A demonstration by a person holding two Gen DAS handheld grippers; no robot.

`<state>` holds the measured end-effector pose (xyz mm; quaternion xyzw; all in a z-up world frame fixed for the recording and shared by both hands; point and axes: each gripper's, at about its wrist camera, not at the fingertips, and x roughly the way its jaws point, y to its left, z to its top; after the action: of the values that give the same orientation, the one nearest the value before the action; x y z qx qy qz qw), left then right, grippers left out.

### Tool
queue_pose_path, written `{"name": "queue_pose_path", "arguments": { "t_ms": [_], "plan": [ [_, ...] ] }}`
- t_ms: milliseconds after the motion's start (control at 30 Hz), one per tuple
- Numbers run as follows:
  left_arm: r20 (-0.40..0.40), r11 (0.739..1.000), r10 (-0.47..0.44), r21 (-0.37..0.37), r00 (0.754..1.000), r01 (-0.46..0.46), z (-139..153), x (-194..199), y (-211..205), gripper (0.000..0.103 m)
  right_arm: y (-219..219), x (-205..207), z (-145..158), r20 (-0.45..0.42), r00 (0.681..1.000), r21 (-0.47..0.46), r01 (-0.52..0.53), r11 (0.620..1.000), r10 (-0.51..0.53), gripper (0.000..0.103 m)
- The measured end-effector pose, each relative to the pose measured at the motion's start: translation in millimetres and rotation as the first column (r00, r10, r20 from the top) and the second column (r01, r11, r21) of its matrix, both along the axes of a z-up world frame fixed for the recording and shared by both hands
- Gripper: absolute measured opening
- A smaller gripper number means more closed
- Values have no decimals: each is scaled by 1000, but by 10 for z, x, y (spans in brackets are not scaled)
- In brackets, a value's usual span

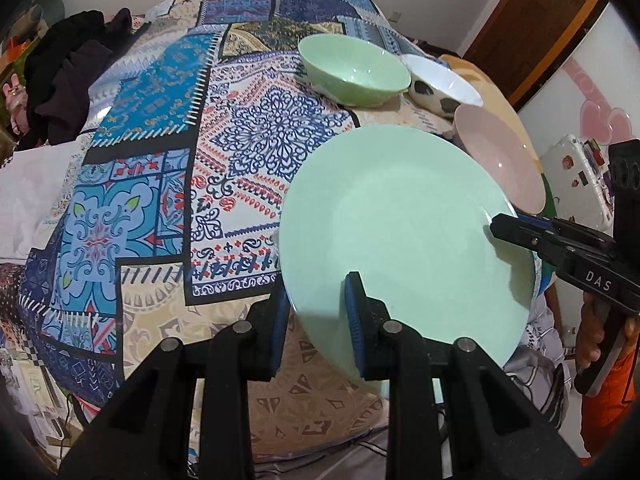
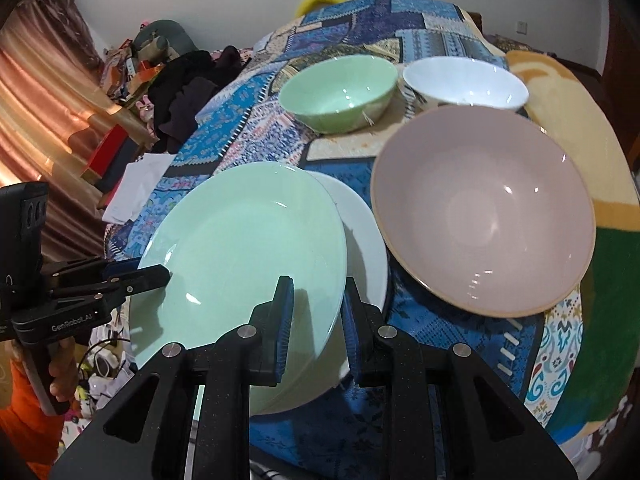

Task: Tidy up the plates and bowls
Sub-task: 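Lower the light green plate onto the white plate and open the left gripper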

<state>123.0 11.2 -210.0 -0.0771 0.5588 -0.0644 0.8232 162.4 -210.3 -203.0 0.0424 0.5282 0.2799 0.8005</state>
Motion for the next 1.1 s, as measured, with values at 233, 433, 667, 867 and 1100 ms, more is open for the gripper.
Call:
{"name": "queue_pose_path", "arguments": {
  "t_ms": [233,433,667,867,1100],
  "plan": [
    [-10,1000,-11,20,1000,11,-77,58,-44,26,-9,36,-63,-14,1000,-11,14,1000,-14,22],
    [-2,999,-9,43,1000,9,-86,117,-53,26,5,46,-98,-22,1000,-8,15,1000,-15,22],
    [-2,999,-2,36,1000,2,-99,153,-13,26,50,29,-98,-15,1000,-16,6,1000,-6,22],
    [-28,1000,1,30,1000,0,-179,165,17,27,36,9,-80,-1,1000,-20,0,1000,0,24],
    [-26,1000,-5,28,1000,6,-159,161,23,27,-2,-2,-33,25,1000,-35,4,999,-4,22]
  ]
}}
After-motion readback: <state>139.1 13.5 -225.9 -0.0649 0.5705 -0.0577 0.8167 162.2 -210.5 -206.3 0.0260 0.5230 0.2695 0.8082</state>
